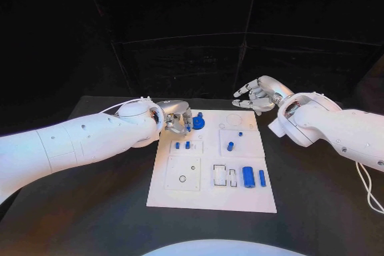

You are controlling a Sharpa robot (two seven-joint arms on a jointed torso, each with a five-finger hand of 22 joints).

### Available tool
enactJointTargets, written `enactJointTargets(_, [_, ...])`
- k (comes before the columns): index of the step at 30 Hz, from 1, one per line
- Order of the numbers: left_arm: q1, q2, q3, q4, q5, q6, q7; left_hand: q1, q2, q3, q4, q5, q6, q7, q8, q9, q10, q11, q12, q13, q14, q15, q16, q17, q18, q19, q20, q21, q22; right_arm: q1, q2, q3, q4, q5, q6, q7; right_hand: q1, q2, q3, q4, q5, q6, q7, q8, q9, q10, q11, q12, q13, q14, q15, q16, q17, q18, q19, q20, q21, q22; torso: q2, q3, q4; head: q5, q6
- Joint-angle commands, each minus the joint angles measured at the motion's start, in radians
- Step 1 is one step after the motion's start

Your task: Assemble the parts on the task board

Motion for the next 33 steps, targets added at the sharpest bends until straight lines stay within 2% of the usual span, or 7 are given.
enactJointTargets(1, [0.001,-0.016,0.001,0.013,0.033,0.015,-0.011,-0.011,-0.001,0.006,0.003,-0.002,0.006,-0.001,-0.005,-0.001,0.007,0.0,-0.007,0.001,0.009,-0.002,0.0,-0.002,-0.013,0.004,0.0,0.004,0.002,0.002,-0.001,0.001,-0.001,-0.001,0.007,0.005,0.003,-0.001,0.006,0.0,0.004,0.001,0.003,0.006,-0.001,0.0,0.004,-0.002,0.0,0.104,0.009,0.002,0.263,0.009,0.0,0.009,0.0,0.0,0.0,0.0001,0.0002,0.003,-0.002])
enactJointTargets(7, [0.001,-0.031,0.001,0.009,0.035,0.036,-0.017,-0.018,-0.003,0.006,0.004,-0.002,0.008,-0.002,-0.007,-0.001,0.01,-0.001,-0.011,0.001,0.009,-0.002,0.0,-0.003,-0.013,0.005,0.0,0.004,0.003,0.002,0.001,0.001,-0.002,-0.001,0.008,0.004,0.002,-0.003,0.007,0.0,0.004,0.001,-0.006,0.006,-0.001,0.0,-0.004,-0.002,0.0,0.099,0.0,-0.008,0.251,0.006,0.0,0.0,0.0,-0.001,0.002,0.0006,-0.0032,0.008,-0.001])
enactJointTargets(9, [0.001,-0.032,0.001,0.006,0.036,0.045,-0.017,-0.02,-0.005,0.006,0.005,-0.002,0.009,-0.003,-0.007,-0.001,0.011,-0.001,-0.012,0.001,0.008,-0.002,-0.001,-0.004,-0.013,0.004,0.0,0.004,0.003,0.002,0.001,0.001,-0.002,-0.001,0.008,0.004,0.003,-0.003,0.008,-0.001,0.004,0.001,0.002,0.007,-0.001,0.0,0.002,-0.001,0.001,0.104,0.009,0.002,0.263,0.008,-0.001,0.008,-0.001,-0.002,0.002,0.0003,-0.0044,0.008,-0.001])
enactJointTargets(12, [0.0,-0.032,0.001,0.003,0.036,0.061,-0.018,-0.028,-0.01,0.004,0.006,-0.002,0.01,-0.004,-0.01,-0.001,0.013,-0.001,-0.016,0.001,0.008,-0.003,-0.002,-0.007,-0.013,0.004,0.0,0.003,0.002,0.002,0.0,0.001,-0.002,-0.001,0.008,0.004,0.003,-0.002,0.009,-0.001,0.004,0.001,0.003,0.007,-0.001,0.0,0.004,-0.001,0.0,0.104,0.01,0.002,0.263,0.009,-0.001,0.009,-0.001,-0.002,0.002,0.0007,-0.0053,0.007,-0.002])
enactJointTargets(14, [0.0,-0.03,0.001,0.001,0.036,0.068,-0.018,-0.031,-0.013,0.003,0.007,-0.002,0.01,-0.004,-0.011,-0.002,0.013,-0.001,-0.018,0.001,0.008,-0.003,-0.002,-0.008,-0.013,0.004,0.0,0.002,0.002,0.002,0.0,0.001,-0.002,-0.001,0.008,0.004,0.002,-0.003,0.009,0.0,0.004,0.002,-0.002,0.006,-0.001,-0.001,-0.002,-0.002,0.0,0.104,-0.001,0.002,0.263,0.009,0.0,0.004,0.0,-0.002,0.002,0.0017,-0.0043,0.007,-0.003])
enactJointTargets(21, [-0.001,-0.018,0.001,-0.012,0.036,0.075,-0.02,-0.033,-0.013,0.003,0.008,-0.002,0.011,-0.004,-0.011,-0.002,0.014,-0.001,-0.019,0.001,0.008,-0.003,-0.002,-0.008,-0.013,0.004,0.0,0.001,0.002,0.002,0.001,0.001,-0.001,-0.001,0.008,0.004,0.001,-0.004,0.01,-0.001,0.004,0.001,0.003,0.007,-0.001,0.0,0.004,-0.002,0.0,0.104,0.009,0.002,0.263,0.009,-0.001,0.009,0.0,-0.002,0.002,0.0013,-0.0027,0.005,-0.004])
enactJointTargets(33, [-0.004,0.006,0.001,-0.044,0.036,0.08,-0.025,-0.034,-0.014,0.003,0.009,-0.002,0.01,-0.004,-0.013,-0.002,0.013,-0.001,-0.021,0.001,0.008,-0.003,-0.003,-0.009,-0.013,0.004,0.0,0.003,0.004,0.002,0.001,0.001,0.0,-0.001,0.008,0.004,0.001,-0.003,0.011,-0.001,0.005,0.001,0.003,0.007,-0.001,-0.001,0.005,-0.002,0.0,0.104,0.009,0.002,0.263,0.009,-0.001,0.01,0.0,-0.002,0.002,0.0009,-0.0038,0.005,-0.005])
